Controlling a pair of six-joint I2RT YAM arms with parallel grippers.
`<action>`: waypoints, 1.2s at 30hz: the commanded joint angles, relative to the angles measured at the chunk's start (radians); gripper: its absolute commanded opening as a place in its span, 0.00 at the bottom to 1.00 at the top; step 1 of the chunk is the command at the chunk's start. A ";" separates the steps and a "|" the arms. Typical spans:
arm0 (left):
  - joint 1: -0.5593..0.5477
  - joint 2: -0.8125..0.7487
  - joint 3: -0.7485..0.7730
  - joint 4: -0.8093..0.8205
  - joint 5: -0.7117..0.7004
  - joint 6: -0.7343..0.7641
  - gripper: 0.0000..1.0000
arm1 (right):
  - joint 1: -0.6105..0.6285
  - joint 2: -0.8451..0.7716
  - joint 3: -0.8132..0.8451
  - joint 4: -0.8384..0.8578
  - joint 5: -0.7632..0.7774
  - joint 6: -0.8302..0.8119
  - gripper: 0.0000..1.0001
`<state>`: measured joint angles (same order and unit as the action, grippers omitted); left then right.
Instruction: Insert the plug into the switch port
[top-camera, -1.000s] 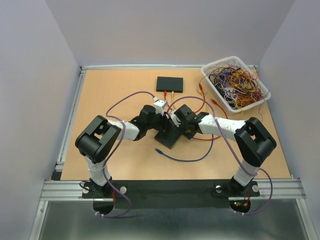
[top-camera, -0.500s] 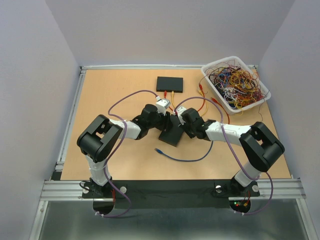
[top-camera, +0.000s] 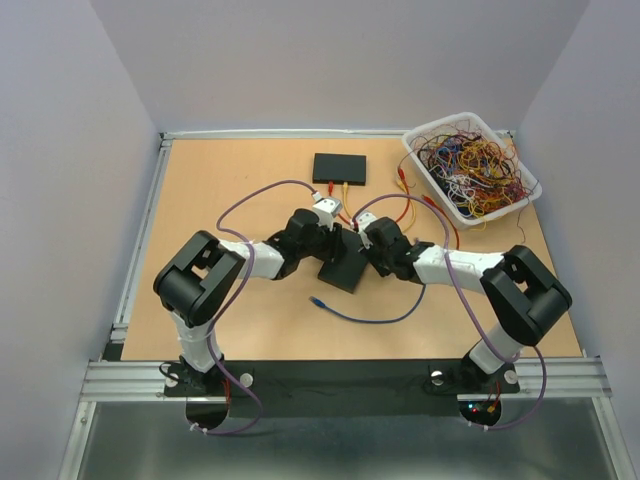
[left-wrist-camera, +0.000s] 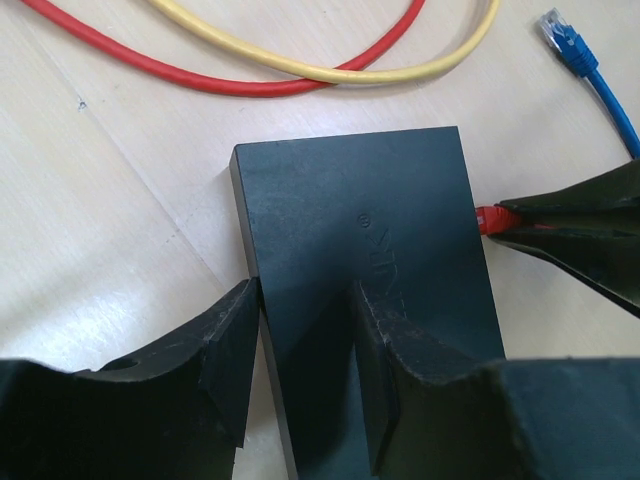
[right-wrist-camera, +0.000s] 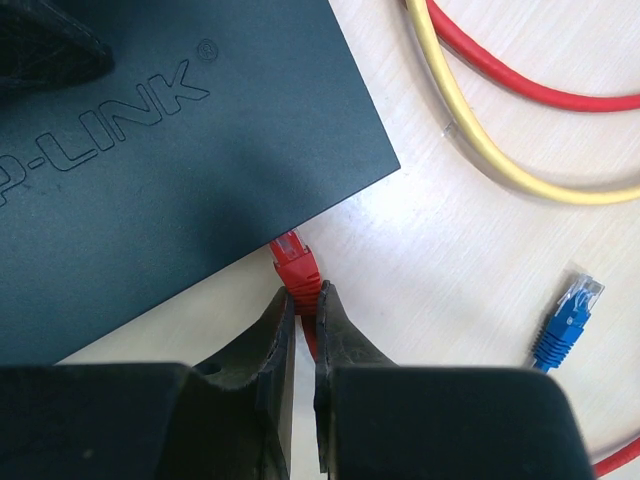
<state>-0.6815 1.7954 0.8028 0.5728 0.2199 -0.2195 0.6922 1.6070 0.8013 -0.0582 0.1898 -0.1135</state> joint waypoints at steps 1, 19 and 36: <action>-0.138 0.035 -0.030 -0.283 0.187 -0.053 0.48 | 0.032 -0.075 0.049 0.518 -0.161 0.089 0.01; -0.021 -0.031 0.019 -0.430 -0.074 -0.144 0.60 | 0.089 -0.001 0.110 0.430 -0.151 0.270 0.00; 0.120 -0.086 0.090 -0.565 -0.195 -0.112 0.68 | 0.105 0.192 0.334 0.371 -0.150 0.333 0.07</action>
<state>-0.5480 1.7168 0.8982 0.1967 -0.0216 -0.3382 0.7662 1.8267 1.0309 0.0288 0.0937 0.1600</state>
